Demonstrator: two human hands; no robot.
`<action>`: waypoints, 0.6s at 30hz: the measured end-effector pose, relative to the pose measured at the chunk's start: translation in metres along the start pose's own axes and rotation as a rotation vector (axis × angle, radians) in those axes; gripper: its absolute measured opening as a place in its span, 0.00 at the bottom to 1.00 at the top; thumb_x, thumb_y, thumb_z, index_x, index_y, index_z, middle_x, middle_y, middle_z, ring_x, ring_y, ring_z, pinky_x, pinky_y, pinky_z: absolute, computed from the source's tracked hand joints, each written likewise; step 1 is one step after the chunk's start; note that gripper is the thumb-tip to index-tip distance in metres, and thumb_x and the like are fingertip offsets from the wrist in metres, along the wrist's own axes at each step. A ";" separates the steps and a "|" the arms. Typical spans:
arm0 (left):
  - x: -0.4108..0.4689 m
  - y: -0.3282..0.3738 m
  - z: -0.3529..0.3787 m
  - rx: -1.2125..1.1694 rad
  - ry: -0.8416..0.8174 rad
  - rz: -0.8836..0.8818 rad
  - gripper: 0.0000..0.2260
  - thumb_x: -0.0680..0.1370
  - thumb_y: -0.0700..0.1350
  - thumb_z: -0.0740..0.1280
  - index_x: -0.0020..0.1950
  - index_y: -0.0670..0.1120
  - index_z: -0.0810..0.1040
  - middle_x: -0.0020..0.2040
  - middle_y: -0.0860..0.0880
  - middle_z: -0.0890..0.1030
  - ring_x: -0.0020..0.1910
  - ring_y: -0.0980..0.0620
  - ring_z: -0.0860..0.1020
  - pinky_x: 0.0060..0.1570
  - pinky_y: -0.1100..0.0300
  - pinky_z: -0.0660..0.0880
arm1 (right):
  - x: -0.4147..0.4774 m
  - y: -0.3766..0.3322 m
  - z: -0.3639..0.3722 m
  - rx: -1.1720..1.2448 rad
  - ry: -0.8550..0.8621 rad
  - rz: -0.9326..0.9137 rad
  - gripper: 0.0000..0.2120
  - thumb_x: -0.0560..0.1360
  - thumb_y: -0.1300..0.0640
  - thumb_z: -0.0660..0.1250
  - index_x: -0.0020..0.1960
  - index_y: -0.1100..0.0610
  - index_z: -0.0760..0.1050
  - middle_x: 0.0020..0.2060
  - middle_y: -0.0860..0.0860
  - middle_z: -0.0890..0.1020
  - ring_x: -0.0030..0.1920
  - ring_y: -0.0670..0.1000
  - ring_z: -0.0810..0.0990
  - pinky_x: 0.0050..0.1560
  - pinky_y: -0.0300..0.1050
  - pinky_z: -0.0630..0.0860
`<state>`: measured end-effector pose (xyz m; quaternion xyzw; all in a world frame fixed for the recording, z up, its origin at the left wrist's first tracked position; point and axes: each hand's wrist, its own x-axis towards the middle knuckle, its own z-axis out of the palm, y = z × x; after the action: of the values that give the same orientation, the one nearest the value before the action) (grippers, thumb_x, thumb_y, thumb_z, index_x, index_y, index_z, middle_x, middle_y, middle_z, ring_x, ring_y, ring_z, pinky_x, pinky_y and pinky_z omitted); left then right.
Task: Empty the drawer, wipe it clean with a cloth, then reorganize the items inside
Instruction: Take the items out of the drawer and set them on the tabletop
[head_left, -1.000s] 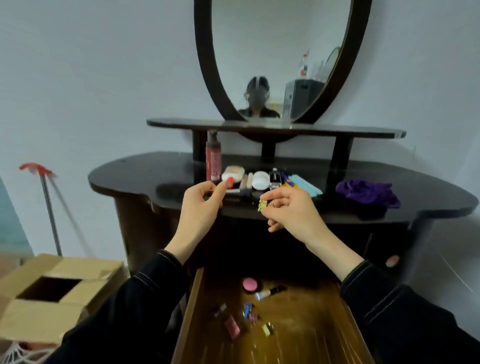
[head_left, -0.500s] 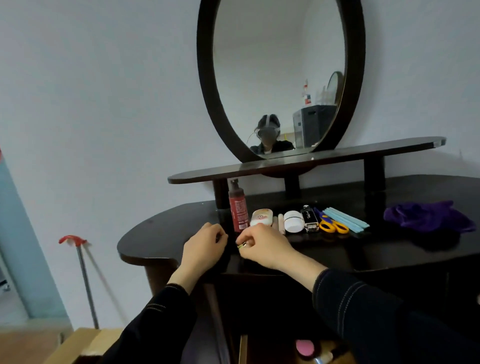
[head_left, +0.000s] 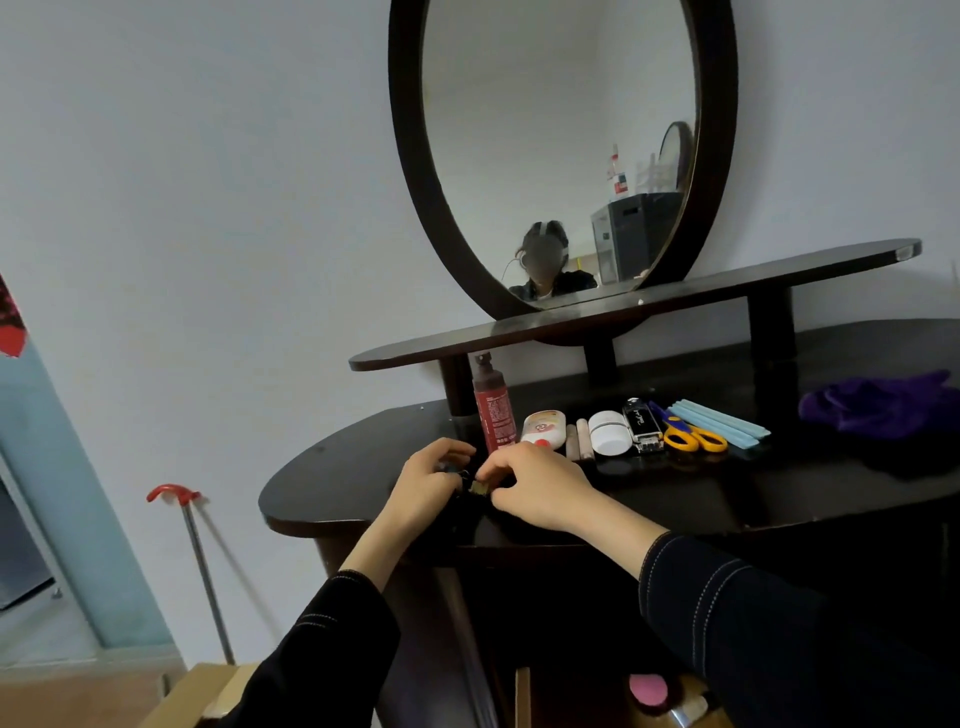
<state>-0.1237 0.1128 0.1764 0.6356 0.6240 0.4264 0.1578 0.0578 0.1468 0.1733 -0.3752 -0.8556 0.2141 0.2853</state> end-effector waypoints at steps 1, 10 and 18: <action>-0.002 0.001 -0.003 -0.074 0.008 -0.028 0.21 0.66 0.38 0.63 0.57 0.50 0.80 0.58 0.49 0.81 0.61 0.50 0.77 0.53 0.57 0.76 | 0.000 0.000 0.000 -0.004 -0.002 -0.001 0.17 0.75 0.54 0.67 0.62 0.42 0.79 0.58 0.41 0.82 0.57 0.46 0.79 0.48 0.44 0.74; -0.017 -0.012 -0.025 -0.377 0.055 -0.040 0.36 0.53 0.29 0.57 0.59 0.45 0.82 0.60 0.52 0.83 0.66 0.53 0.75 0.64 0.56 0.72 | -0.002 -0.002 -0.001 -0.032 -0.010 -0.027 0.13 0.76 0.52 0.66 0.59 0.41 0.80 0.60 0.40 0.81 0.54 0.45 0.78 0.41 0.40 0.70; -0.015 -0.008 -0.016 -0.064 0.053 0.033 0.29 0.68 0.20 0.63 0.56 0.51 0.80 0.56 0.56 0.82 0.55 0.67 0.79 0.55 0.71 0.75 | -0.001 -0.003 0.003 -0.146 -0.032 -0.083 0.16 0.77 0.52 0.63 0.63 0.43 0.79 0.63 0.44 0.80 0.59 0.50 0.78 0.49 0.47 0.75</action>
<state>-0.1381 0.0950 0.1747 0.6289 0.6033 0.4655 0.1543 0.0552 0.1432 0.1727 -0.3560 -0.8881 0.1451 0.2520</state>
